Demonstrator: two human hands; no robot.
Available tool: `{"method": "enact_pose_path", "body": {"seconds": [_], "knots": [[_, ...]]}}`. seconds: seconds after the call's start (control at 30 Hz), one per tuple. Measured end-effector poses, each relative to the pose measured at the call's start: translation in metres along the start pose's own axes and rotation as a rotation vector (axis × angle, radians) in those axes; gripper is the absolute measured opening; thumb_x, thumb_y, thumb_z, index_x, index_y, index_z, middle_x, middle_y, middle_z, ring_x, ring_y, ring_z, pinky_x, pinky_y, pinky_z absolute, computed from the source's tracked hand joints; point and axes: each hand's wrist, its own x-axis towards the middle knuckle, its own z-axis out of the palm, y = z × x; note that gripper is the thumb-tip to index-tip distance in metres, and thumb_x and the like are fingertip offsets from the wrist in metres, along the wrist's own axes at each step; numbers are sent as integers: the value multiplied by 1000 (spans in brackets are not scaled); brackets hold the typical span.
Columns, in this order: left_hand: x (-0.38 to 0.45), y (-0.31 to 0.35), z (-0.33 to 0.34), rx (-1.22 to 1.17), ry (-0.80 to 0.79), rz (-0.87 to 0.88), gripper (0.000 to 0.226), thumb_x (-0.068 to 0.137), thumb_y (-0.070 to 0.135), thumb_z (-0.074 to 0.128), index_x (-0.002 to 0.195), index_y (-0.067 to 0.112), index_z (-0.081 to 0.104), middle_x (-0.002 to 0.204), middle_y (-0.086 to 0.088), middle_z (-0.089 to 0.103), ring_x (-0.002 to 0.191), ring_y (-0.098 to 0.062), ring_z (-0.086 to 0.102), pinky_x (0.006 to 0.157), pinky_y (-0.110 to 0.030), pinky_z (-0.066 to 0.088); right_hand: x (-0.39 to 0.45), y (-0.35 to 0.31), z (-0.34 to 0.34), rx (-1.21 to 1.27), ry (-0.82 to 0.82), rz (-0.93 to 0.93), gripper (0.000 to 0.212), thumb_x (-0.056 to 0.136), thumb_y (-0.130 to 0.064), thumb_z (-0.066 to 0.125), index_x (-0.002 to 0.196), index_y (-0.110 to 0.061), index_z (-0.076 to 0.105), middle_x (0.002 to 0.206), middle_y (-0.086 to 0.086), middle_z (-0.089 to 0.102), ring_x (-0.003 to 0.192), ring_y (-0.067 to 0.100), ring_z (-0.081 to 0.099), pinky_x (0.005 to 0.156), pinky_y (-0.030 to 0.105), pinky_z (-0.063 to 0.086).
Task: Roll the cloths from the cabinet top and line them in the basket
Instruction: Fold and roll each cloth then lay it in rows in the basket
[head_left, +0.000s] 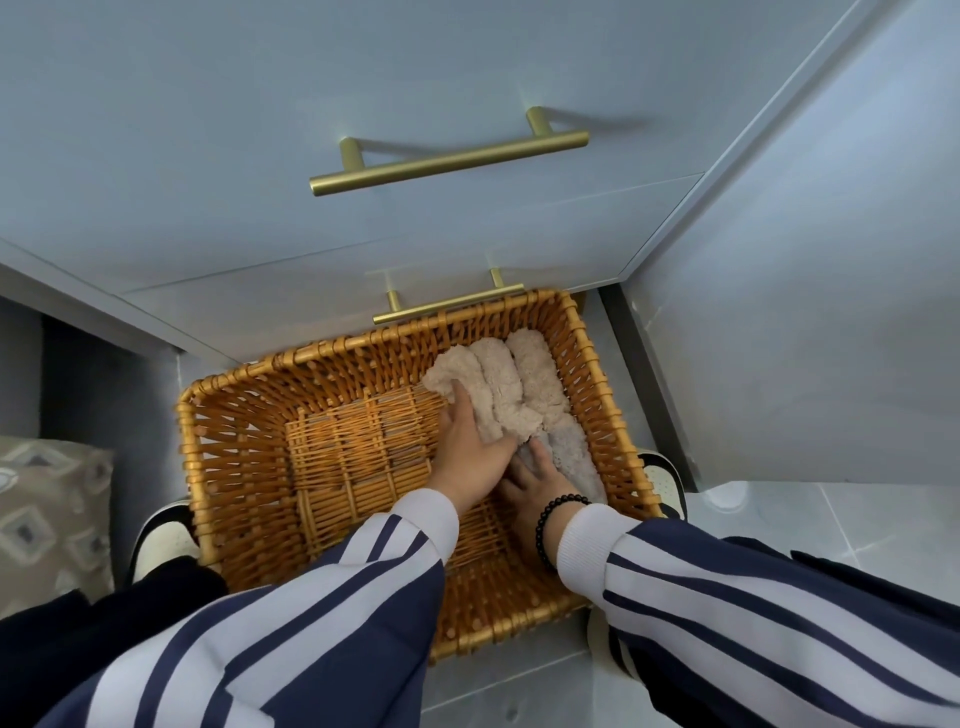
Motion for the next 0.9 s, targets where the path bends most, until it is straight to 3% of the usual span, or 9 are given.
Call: {"method": "enact_pose_path", "body": {"seconds": [0.23,0.33,0.43,0.5,0.63,0.73,0.8,0.9], "knots": [[-2,8,-10,226,-32,-87,99,88,32,59,152,21,-15,153,-9,9,140,-34,11,116,-42,16,-9,7,-11,231,142,-45,57,91,-30,54,144,-16,40,156,15,21,146,36,6,114,61,-6],[-7,14,-17,238,-10,-118,97,83,31,63,154,21,-4,150,-11,15,139,-36,17,117,-42,21,-20,17,-16,310,233,-59,50,85,-22,60,133,-10,52,145,16,37,138,34,26,116,53,10],[-21,23,-26,231,11,-156,75,78,25,64,143,18,27,139,-14,29,130,-36,30,110,-42,32,-32,26,-18,450,303,-27,37,91,-20,53,127,-13,55,134,14,46,127,33,40,106,43,33],[-32,27,-32,242,9,-158,66,79,24,61,139,18,35,138,-14,34,131,-36,31,109,-40,32,-40,30,-21,523,304,10,34,94,-18,48,127,-13,54,132,13,49,121,32,48,100,41,43],[-52,37,-43,284,25,-109,53,84,23,54,136,17,45,139,-13,44,134,-35,31,109,-43,33,-62,32,-28,612,306,101,36,94,-18,46,130,-15,52,134,9,46,123,29,46,98,41,45],[-70,49,-50,280,33,-69,27,81,17,52,105,9,60,112,-17,63,107,-35,59,90,-48,52,-83,34,-31,670,285,159,38,95,-17,46,133,-15,50,135,10,45,121,30,47,98,41,46],[-86,59,-50,267,30,-32,10,84,12,53,93,14,56,104,-14,65,98,-32,63,87,-46,54,-97,37,-31,696,276,195,38,95,-15,44,133,-14,50,134,11,48,119,30,50,96,39,47],[-113,72,-52,250,10,6,42,82,17,56,124,13,53,118,-12,62,105,-30,61,91,-43,53,-120,43,-34,722,290,225,36,95,-16,43,130,-12,52,131,12,52,116,30,53,94,39,49]]}}
